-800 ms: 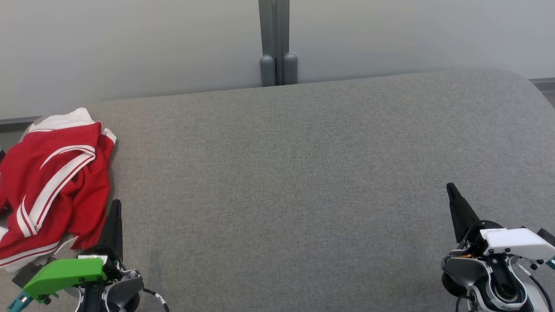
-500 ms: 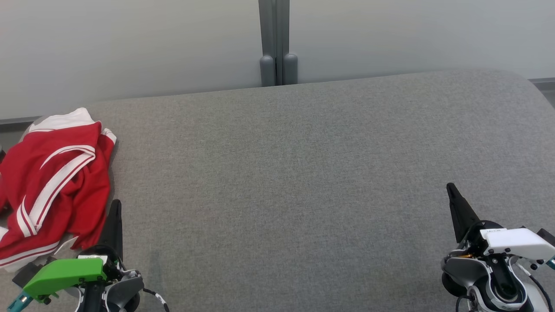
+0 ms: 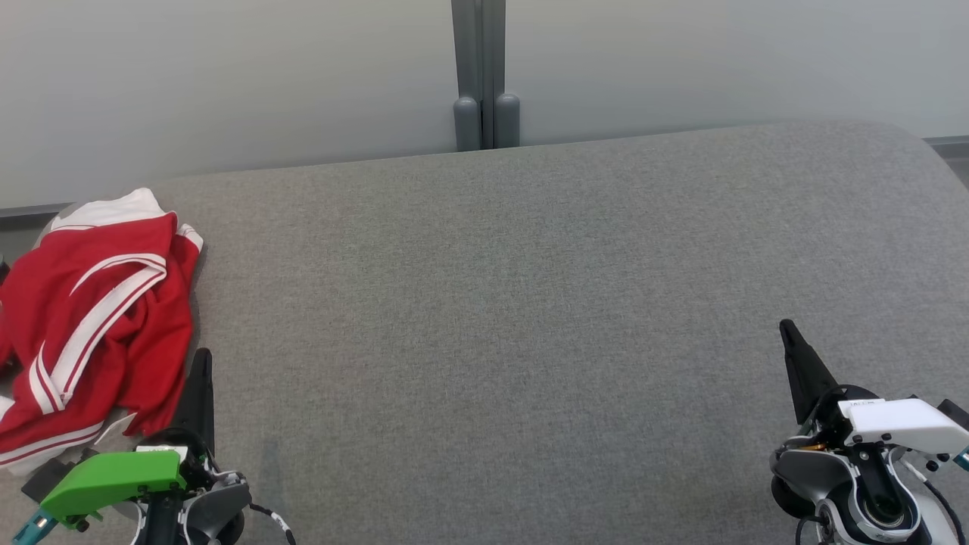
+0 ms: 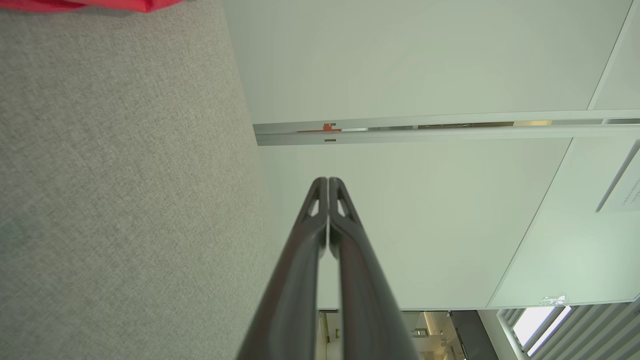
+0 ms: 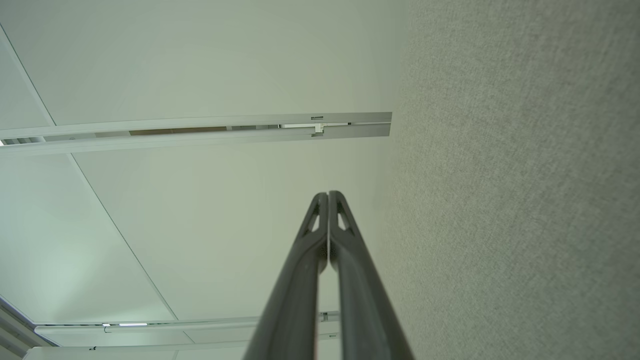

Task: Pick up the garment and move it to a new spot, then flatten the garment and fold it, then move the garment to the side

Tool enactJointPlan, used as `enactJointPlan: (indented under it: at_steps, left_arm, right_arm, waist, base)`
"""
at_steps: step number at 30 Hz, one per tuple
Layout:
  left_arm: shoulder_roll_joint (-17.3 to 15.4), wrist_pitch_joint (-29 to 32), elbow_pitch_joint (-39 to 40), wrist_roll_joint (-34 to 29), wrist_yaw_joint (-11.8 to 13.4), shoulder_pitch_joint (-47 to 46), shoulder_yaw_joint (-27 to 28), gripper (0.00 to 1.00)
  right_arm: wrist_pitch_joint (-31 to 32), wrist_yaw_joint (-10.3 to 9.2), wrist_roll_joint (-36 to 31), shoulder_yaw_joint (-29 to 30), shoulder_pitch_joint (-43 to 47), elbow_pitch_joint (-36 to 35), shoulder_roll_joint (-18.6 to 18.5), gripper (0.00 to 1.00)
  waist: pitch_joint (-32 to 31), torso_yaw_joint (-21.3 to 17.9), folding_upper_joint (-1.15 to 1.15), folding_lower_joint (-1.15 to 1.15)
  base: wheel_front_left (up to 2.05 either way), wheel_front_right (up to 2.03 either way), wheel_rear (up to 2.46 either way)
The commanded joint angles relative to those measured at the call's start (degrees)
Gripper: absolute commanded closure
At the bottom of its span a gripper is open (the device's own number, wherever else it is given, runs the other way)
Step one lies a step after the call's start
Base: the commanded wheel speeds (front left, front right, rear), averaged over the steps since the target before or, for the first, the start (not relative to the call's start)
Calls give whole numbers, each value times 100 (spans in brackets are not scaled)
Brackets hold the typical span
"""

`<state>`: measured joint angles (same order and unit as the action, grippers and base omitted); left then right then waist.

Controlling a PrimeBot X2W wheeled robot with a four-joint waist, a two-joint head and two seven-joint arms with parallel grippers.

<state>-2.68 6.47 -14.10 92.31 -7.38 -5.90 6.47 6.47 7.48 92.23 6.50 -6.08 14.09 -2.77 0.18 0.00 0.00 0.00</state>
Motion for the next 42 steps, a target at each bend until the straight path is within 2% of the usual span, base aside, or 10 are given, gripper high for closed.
enactJointPlan:
  at_steps: [1, 26, 27, 36, 42]
  left_arm:
    - [-44, 9, -3, 21, -32, -67, 15, 100]
    - [-44, 9, -3, 21, -32, -67, 15, 100]
    - [4, -2, -14, -1, 1, 6, -3, 0]
    - [3, -253, 16, -129, 0, 39, -202, 0]
    - [-1, -413, 22, -390, 16, 61, -303, 0]
  right_arm:
    - [9, 13, 39, 8, -31, 4, -24, 100]
    - [9, 13, 39, 8, -31, 4, -24, 100]
    - [-1, 0, -4, -1, 7, 16, 4, 0]
    - [-251, 0, -208, -129, 129, -114, 3, 0]
    - [-413, 0, -698, -177, 196, -213, -5, 0]
  waist:
    - [0, 0, 0, 0]
    - [0, 0, 0, 0]
    - [0, 0, 0, 0]
    - [1, -1, 0, 0]
    - [0, 1, 0, 0]
  base:
    - [0, 0, 0]
    - [0, 0, 0]
    - [0, 0, 0]
    - [0, 0, 0]
    - [0, 0, 0]
